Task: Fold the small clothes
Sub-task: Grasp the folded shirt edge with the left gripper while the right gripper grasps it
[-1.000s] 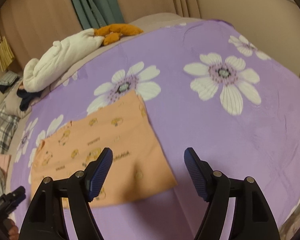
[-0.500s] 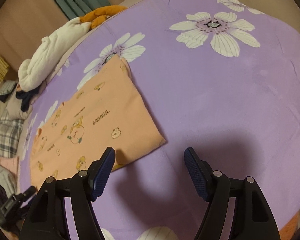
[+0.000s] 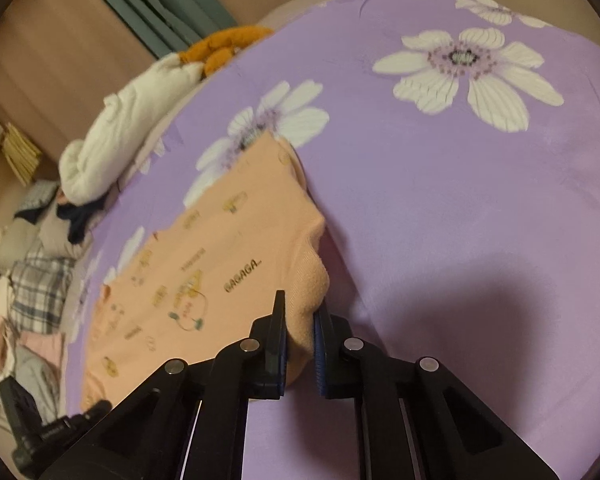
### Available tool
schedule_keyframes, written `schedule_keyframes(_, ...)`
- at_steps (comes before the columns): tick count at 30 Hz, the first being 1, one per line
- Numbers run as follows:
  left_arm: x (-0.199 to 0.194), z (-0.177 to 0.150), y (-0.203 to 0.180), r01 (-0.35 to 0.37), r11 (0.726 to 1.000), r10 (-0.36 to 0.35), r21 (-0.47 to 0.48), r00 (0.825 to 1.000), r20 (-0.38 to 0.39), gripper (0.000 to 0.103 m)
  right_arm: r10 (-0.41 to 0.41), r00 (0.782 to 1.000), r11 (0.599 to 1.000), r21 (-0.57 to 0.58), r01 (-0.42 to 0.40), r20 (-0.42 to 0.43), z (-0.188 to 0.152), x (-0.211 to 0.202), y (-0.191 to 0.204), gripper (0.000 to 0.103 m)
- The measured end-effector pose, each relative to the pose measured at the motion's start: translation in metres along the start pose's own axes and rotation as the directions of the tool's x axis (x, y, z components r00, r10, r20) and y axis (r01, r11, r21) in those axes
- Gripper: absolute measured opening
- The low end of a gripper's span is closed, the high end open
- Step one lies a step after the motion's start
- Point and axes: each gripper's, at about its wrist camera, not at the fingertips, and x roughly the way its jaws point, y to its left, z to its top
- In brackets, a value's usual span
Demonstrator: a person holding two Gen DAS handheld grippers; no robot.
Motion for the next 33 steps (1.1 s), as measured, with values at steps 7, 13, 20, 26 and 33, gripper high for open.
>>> schedule_keyframes(7,-0.032,-0.005,-0.010,0.036,0.999,-0.037,0.029,0.999,0.036,0.003,0.059,0.997,0.997,-0.055,-0.056,0.054,0.004,-0.031,0.017,0.011)
schedule_keyframes(13,-0.052,-0.013,-0.015,0.049,0.997,-0.053,0.061,0.997,0.051,0.003,0.090,0.993,0.994,-0.073,-0.084,0.081,-0.001,-0.051,0.023,0.011)
schedule_keyframes(20,-0.033,-0.010,-0.008,-0.007,0.999,0.006,0.054,0.999,0.032,0.005,0.072,0.994,0.996,-0.052,-0.069,0.077,-0.001,-0.053,0.015,0.011)
schedule_keyframes(26,-0.008,0.000,0.008,-0.032,0.999,0.033,0.010,0.999,-0.014,0.033,0.052,0.997,0.998,-0.036,-0.050,0.063,-0.005,-0.050,0.011,0.010)
schedule_keyframes(33,0.011,0.008,0.020,0.032,0.998,-0.034,-0.062,0.999,-0.032,0.042,0.025,0.999,0.999,-0.024,-0.024,0.047,-0.008,-0.044,0.008,0.010)
